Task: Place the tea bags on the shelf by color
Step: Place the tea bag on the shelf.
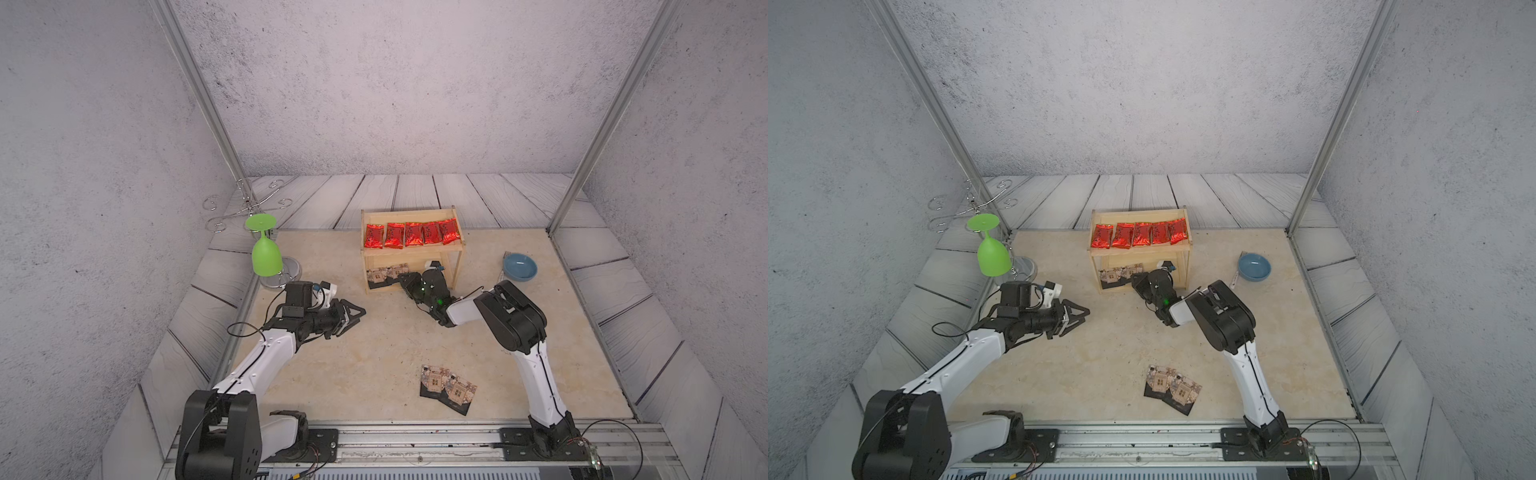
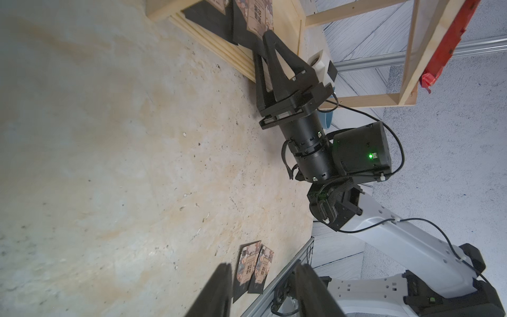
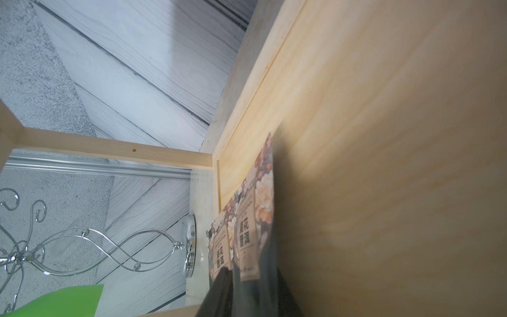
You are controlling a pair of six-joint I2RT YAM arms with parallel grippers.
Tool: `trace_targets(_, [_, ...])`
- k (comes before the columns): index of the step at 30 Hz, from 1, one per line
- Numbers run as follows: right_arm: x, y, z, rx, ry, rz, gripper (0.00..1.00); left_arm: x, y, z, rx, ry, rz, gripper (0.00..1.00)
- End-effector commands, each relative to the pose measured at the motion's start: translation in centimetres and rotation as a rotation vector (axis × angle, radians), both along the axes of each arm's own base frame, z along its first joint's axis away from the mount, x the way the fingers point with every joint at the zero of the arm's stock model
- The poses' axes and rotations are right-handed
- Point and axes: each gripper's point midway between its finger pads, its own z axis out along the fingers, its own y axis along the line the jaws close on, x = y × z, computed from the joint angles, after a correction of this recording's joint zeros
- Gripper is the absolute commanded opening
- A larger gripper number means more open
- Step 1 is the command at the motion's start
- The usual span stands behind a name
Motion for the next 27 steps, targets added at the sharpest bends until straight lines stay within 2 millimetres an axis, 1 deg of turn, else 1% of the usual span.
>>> trace_targets(1, [-0.6, -0.8, 0.5, -0.056, 0.028, 0.004, 0.28, 0.2, 0.1, 0.2, -0.017, -0.012, 0.0, 0.43])
trace_targets(4, [-1.0, -1.0, 0.2, -0.08, 0.064, 0.005, 0.29, 0.3, 0.1, 0.3, -0.022, -0.013, -0.002, 0.43])
trace_targets(8, [-1.6, -1.0, -1.0, -0.128, 0.176, 0.018, 0.29, 0.3, 0.0, 0.4, -0.027, -0.012, -0.004, 0.42])
trace_targets(10, [-1.8, -1.3, -1.4, -0.163, 0.222, 0.017, 0.28, 0.4, 0.0, 0.5, -0.029, -0.013, -0.004, 0.42])
trace_targets(18, [-2.3, -1.9, -1.7, -0.26, 0.307, 0.065, 0.27, 0.4, 0.1, 0.6, -0.035, -0.016, 0.001, 0.41])
trace_targets(27, [-4.1, -3.2, -2.3, -0.433, 0.461, 0.127, 0.29, 0.5, 0.2, 0.5, -0.042, -0.021, 0.007, 0.41])
